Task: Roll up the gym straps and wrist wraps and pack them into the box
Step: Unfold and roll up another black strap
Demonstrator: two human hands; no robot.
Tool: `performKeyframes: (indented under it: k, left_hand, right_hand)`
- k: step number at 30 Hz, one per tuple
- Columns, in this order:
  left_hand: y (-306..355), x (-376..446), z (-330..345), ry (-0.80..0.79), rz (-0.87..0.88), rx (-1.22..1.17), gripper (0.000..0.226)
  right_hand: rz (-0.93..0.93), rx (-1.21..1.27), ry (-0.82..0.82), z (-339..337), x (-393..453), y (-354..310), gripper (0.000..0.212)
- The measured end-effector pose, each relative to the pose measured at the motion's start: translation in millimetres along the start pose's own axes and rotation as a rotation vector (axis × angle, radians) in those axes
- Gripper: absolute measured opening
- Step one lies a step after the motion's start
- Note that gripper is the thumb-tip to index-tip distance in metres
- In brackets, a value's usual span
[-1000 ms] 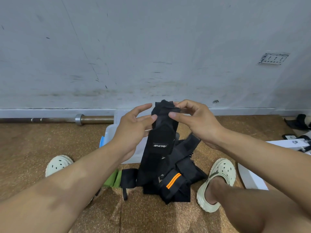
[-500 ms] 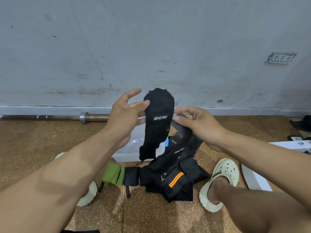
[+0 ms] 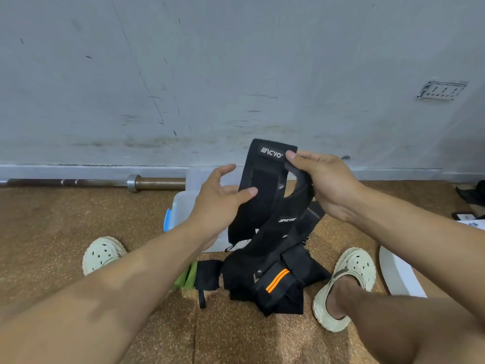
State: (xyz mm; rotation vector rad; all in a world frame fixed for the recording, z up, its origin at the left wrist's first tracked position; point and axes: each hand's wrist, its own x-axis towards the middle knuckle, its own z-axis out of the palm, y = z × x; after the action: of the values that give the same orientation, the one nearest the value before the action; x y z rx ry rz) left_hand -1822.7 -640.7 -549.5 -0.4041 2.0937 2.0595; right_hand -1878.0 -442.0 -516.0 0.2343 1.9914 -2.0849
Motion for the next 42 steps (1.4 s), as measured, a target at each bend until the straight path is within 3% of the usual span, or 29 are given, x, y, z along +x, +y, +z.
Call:
performKeyframes:
  k: [4, 8, 12, 16, 20, 28, 42]
  left_hand:
    - [11, 0, -2, 0.084, 0.046, -0.144, 0.064]
    - [16, 1, -8, 0.17, 0.042, -0.153, 0.063]
    - [17, 10, -21, 0.251, -0.024, -0.173, 0.06]
    - [20, 13, -26, 0.184, -0.004, -0.182, 0.078]
    - [22, 5, -21, 0.074, 0.086, -0.126, 0.102]
    - [25, 1, -16, 0.088, 0.199, -0.143, 0.1]
    - [22, 0, -14, 0.018, 0.187, -0.211, 0.118]
  right_hand:
    - [0.074, -0.067, 0.013, -12, 8, 4, 0.024]
    - [0.167, -0.277, -0.167, -16, -1, 6, 0.022]
    - [0.148, -0.454, -0.27, -21, -7, 5, 0.018]
    - [0.144, -0.44, -0.321, -15, -14, 7, 0.024]
    - [0.064, -0.396, -0.33, 1, -22, 13, 0.011]
    - [-0.097, -0.382, -0.25, 18, -30, 20, 0.007]
    - [-0.07, -0.281, -0.161, 28, -31, 20, 0.009]
